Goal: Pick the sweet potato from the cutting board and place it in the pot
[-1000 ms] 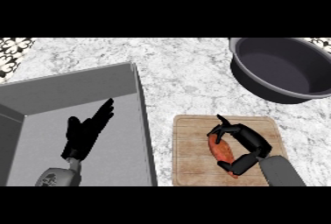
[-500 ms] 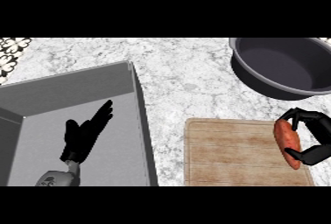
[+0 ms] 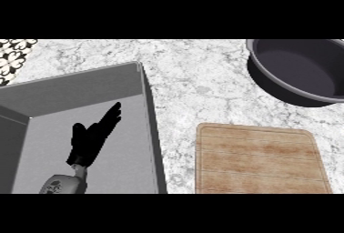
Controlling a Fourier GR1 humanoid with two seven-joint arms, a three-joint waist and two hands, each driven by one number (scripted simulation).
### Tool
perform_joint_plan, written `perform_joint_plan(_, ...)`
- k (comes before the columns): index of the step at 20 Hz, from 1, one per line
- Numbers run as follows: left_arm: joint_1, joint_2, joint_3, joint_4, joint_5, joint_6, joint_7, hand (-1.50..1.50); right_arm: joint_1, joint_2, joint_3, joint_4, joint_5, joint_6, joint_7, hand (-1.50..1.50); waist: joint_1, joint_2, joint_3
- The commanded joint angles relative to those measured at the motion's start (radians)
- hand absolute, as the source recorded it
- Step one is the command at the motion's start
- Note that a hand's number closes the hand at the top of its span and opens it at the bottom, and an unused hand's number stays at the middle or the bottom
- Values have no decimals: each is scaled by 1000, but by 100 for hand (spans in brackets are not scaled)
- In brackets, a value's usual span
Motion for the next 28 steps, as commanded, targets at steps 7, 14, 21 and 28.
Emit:
perform_joint_plan(7, -19, -1, 7, 15, 2, -4, 21, 0, -83, -118, 1, 113, 81, -34, -275, 150, 22, -4, -2)
perform_joint_plan(14, 8, 5, -6, -19, 7, -33, 5, 0, -227, -167, 51, 176, 160, -94, -248, 150, 34, -8, -6)
perform_joint_plan(21, -35, 8, 9, 23, 0, -33, 13, 0, -455, -130, 149, 213, 277, -146, -111, 150, 40, -4, -9)
perform_joint_plan(28, -24, -15, -10, 10, -12, -26, 15, 0, -610, -18, 270, 245, 428, -235, -7, 150, 41, -5, -10)
